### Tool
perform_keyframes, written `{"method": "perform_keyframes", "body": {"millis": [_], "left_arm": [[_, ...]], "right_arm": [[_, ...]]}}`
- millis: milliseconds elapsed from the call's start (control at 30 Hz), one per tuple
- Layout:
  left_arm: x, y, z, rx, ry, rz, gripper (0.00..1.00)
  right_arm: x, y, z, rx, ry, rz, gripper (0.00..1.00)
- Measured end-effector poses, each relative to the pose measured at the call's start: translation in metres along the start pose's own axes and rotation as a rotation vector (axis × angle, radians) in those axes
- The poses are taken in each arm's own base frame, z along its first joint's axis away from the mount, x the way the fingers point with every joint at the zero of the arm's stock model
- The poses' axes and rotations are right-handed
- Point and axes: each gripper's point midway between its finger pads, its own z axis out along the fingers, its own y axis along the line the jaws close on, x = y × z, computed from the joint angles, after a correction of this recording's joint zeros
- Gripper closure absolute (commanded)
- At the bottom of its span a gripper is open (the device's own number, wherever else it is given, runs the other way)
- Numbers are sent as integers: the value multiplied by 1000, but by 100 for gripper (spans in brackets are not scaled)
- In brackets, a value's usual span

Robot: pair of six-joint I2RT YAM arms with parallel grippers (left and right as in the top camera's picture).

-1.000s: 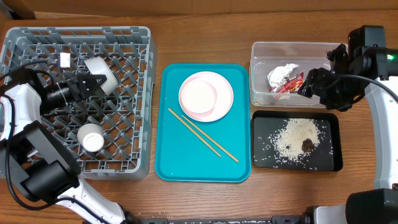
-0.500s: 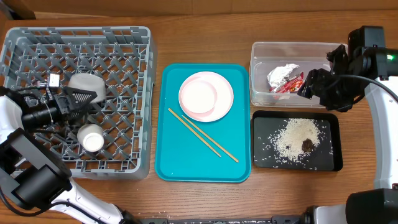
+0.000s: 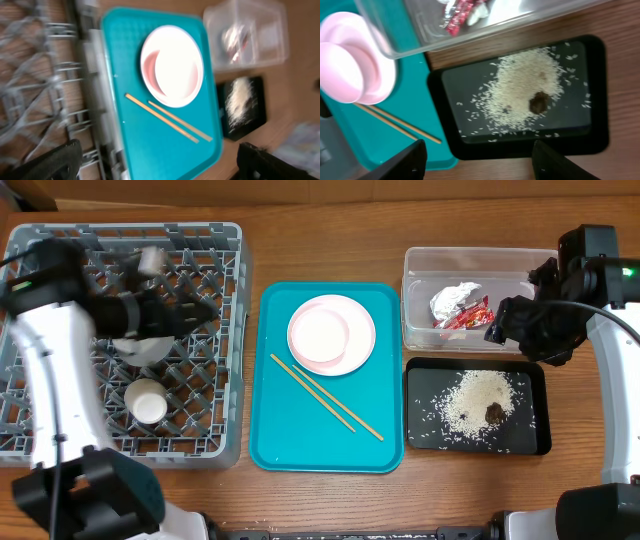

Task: Sort waste into correct bins and load items into the dishwasher
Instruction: 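Grasp the pink bowl on the plate with the left gripper, then place the pink bowl into the dish rack with the left gripper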

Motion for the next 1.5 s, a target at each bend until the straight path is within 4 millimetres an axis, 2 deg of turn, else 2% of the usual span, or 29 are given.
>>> {"method": "perform_keyframes", "body": {"millis": [67, 100, 133, 167, 233, 300, 333, 367, 433, 467, 567, 633, 700, 800, 967, 1033, 1067, 1133, 1167, 1200, 1300, 1400, 1500], "left_arm": [[1, -33, 38, -45, 81, 119, 0], [8, -66, 69, -64, 144, 220, 0], [12, -80, 86, -86, 170, 275, 0], [9, -91, 100, -104, 165, 329, 0], [21, -109, 136, -132, 224, 403, 0], [38, -117, 171, -164, 296, 452, 0], [45, -118, 189, -184, 326, 469, 4], [57, -114, 214, -215, 374, 486, 9], [73, -103, 238, -254, 441, 489, 23], [78, -98, 246, -268, 463, 483, 39], [94, -79, 266, -320, 531, 473, 75], [97, -70, 271, -346, 551, 467, 90], [94, -68, 271, -362, 540, 467, 96], [86, -69, 265, -395, 526, 463, 96], [47, -93, 242, -384, 427, 467, 96], [24, -105, 221, -350, 351, 450, 96], [3, -114, 199, -316, 277, 432, 96], [-19, -120, 165, -219, 193, 397, 96], [-44, -111, 123, -104, 99, 351, 96], [-50, -107, 113, -72, 76, 341, 96], [-73, -64, 62, 87, -31, 237, 96], [-86, -33, 30, 206, -124, 174, 96], [-93, -6, 15, 323, -192, 106, 96]], "right_arm": [[-2, -8, 0, 46, -13, 24, 12], [-3, -10, 0, 60, -17, 31, 11], [-3, -12, 0, 68, -19, 38, 11], [-3, -12, 0, 71, -19, 38, 10], [-3, -13, 0, 74, -21, 41, 10], [-3, -13, 0, 75, -21, 43, 10], [-3, -13, -1, 74, -21, 41, 11], [-3, -13, 0, 75, -21, 42, 10], [-3, -13, 0, 76, -20, 42, 10], [-4, -13, -1, 77, -22, 42, 10], [-4, -14, 0, 79, -22, 42, 11], [-4, -14, -1, 81, -23, 42, 11], [-4, -14, -1, 81, -22, 42, 11], [-4, -14, -1, 81, -22, 42, 11], [-3, -14, -1, 82, -22, 42, 11], [-3, -14, -1, 82, -22, 42, 11], [-3, -14, -1, 82, -22, 42, 11], [-3, -14, -1, 82, -22, 42, 11], [-4, -14, -1, 82, -22, 42, 11], [-3, -14, -1, 82, -22, 42, 11], [-3, -14, -1, 82, -22, 42, 11], [-3, -14, -1, 82, -21, 42, 11], [-3, -14, -1, 82, -21, 42, 11]]}}
